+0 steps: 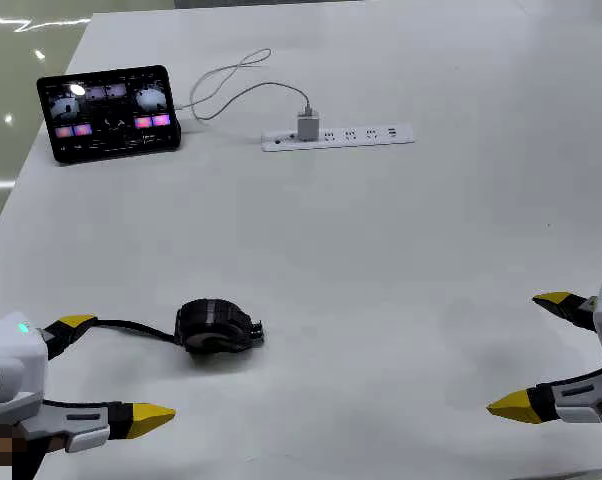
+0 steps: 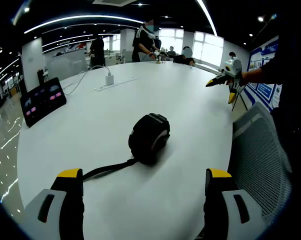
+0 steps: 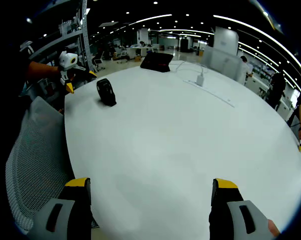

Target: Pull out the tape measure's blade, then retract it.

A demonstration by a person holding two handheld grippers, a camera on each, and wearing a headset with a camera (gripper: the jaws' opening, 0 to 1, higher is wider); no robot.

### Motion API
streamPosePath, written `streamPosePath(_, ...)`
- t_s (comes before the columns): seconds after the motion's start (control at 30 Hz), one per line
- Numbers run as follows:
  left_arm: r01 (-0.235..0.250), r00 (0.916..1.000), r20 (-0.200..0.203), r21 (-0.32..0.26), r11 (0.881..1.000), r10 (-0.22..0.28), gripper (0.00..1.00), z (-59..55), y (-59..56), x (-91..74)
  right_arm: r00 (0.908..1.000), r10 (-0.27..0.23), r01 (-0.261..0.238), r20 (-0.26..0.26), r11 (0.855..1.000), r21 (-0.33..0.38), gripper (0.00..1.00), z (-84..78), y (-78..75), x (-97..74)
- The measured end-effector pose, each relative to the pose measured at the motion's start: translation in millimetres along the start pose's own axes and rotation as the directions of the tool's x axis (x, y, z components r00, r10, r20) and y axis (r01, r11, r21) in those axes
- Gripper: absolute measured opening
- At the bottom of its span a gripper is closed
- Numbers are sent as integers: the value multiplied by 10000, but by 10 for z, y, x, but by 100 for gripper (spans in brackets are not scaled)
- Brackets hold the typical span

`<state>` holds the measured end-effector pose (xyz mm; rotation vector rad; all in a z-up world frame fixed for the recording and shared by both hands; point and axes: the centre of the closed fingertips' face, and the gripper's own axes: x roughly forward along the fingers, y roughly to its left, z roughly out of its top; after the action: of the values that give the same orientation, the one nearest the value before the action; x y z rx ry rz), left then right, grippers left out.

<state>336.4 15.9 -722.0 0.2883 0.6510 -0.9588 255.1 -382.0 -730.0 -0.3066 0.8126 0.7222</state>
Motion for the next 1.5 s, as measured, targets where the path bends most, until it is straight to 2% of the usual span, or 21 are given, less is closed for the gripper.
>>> streamPosePath(0.47, 29, 10000, -50, 7, 10000, -29, 99, 2, 16, -20, 10000, -20, 20, -20, 10000, -37, 99, 26, -37, -10)
streamPosePath(0.57, 40, 9998, -201, -12, 10000, -40, 99, -15, 27, -19, 9999, 86, -86, -95, 10000, 12, 99, 18, -36, -3)
streamPosePath(0.77, 91, 9997, -214, 169, 9998, -87, 99, 17, 61, -16, 9997, 210, -210, -106, 9998, -20, 99, 41, -47, 9)
streamPosePath(0.93, 295, 9992, -283, 459, 9985, -282, 99, 75, 84, 9, 9994, 308, -313, -166, 9989, -342, 99, 103, -79, 7)
streamPosePath(1.0, 88, 9988, -482, 692, 9976, -55, 99, 80, 153, 18, 9994, 323, -327, -85, 9985, -433, 99, 147, -102, 5)
streamPosePath(1.13, 294, 9985, -488, 829, 9961, -254, 99, 142, 187, 39, 9993, 379, -381, -52, 9982, -463, 99, 208, -148, 16)
streamPosePath(1.23, 569, 9956, -799, 1087, 9924, -484, 99, 155, 181, 71, 9984, 560, -561, -27, 9973, -468, 99, 251, -137, 41)
streamPosePath(1.5, 1099, 9889, -1176, 1680, 9796, -908, 99, 209, 158, 149, 9969, 782, -784, -56, 9939, -777, 99, 330, -126, 127)
